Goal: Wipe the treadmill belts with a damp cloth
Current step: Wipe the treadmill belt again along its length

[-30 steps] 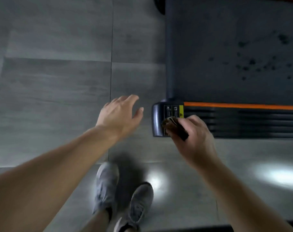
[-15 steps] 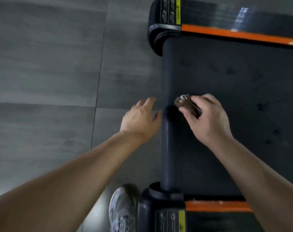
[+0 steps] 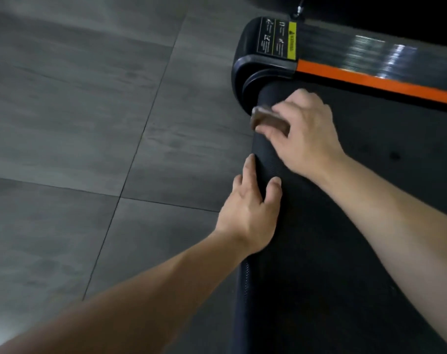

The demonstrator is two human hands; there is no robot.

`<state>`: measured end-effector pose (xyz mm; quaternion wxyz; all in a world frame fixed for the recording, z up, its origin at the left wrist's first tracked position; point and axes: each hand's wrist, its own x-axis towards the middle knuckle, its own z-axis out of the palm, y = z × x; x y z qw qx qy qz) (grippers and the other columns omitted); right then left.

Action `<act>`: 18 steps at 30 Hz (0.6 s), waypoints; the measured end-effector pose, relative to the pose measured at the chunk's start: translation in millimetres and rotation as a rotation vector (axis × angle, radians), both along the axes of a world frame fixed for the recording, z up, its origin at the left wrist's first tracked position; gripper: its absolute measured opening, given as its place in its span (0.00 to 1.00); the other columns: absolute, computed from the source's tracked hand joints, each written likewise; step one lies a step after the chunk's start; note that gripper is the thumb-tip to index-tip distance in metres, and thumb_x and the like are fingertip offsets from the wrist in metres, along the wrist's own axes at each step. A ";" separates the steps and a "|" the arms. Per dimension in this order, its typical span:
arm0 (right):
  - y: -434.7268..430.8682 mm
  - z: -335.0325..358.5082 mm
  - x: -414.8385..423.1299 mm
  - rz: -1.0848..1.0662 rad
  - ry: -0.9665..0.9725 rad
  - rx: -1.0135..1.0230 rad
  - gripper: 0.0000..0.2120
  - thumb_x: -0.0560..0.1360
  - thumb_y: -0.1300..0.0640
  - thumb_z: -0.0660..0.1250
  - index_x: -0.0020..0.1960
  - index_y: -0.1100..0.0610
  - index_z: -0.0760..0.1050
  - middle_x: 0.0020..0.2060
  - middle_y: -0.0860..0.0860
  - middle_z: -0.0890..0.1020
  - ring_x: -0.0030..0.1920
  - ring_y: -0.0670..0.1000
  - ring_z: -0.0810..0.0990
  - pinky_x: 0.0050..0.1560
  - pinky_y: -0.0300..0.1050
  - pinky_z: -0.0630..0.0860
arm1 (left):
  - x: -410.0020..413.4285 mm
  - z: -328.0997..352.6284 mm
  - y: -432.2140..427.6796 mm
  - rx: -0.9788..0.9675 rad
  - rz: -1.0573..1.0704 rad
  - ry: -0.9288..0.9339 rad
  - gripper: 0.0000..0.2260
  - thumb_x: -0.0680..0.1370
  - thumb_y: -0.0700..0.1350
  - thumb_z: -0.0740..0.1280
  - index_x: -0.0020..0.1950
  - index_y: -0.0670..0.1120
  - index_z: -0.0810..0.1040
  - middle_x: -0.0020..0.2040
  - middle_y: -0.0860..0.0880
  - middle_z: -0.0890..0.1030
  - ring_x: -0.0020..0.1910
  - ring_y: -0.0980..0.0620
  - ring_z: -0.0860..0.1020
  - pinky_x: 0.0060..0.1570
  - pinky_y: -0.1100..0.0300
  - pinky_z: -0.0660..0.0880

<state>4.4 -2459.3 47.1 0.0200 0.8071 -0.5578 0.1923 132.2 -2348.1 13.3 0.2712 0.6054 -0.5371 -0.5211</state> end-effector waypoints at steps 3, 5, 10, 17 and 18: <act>9.6 2.6 -5.4 0.214 -0.010 0.106 0.17 0.75 0.43 0.71 0.53 0.56 0.83 0.48 0.53 0.76 0.51 0.56 0.75 0.52 0.53 0.71 | 1.7 -3.4 -1.9 -0.016 0.019 0.022 0.30 0.83 0.63 0.54 0.83 0.60 0.48 0.79 0.51 0.65 0.75 0.48 0.68 0.73 0.48 0.67; -13.2 5.6 -11.3 0.216 0.001 0.089 0.16 0.76 0.46 0.73 0.54 0.57 0.83 0.50 0.55 0.76 0.52 0.57 0.75 0.53 0.49 0.70 | 0.9 -4.8 -1.2 -0.045 0.022 0.016 0.29 0.83 0.64 0.54 0.83 0.61 0.50 0.77 0.52 0.68 0.72 0.49 0.70 0.71 0.45 0.69; -65.8 8.8 -3.7 -0.147 -0.076 0.008 0.19 0.76 0.41 0.71 0.56 0.56 0.82 0.52 0.56 0.76 0.54 0.59 0.77 0.53 0.49 0.73 | 0.2 -4.6 -0.5 -0.048 0.044 0.008 0.30 0.81 0.65 0.53 0.81 0.62 0.52 0.73 0.53 0.72 0.69 0.49 0.73 0.69 0.45 0.71; -39.2 16.4 -4.1 0.080 -0.044 0.124 0.16 0.73 0.46 0.75 0.54 0.56 0.83 0.50 0.54 0.77 0.53 0.57 0.76 0.53 0.52 0.72 | 0.9 -0.7 3.2 -0.025 0.061 0.008 0.29 0.81 0.66 0.54 0.81 0.62 0.54 0.72 0.55 0.73 0.68 0.50 0.74 0.67 0.46 0.73; -52.9 17.6 -3.8 -0.006 -0.067 0.105 0.16 0.74 0.45 0.75 0.54 0.56 0.83 0.50 0.54 0.76 0.53 0.57 0.76 0.54 0.52 0.73 | 1.3 0.0 4.7 -0.020 0.065 0.011 0.29 0.80 0.66 0.54 0.81 0.62 0.54 0.71 0.55 0.74 0.67 0.50 0.74 0.67 0.46 0.73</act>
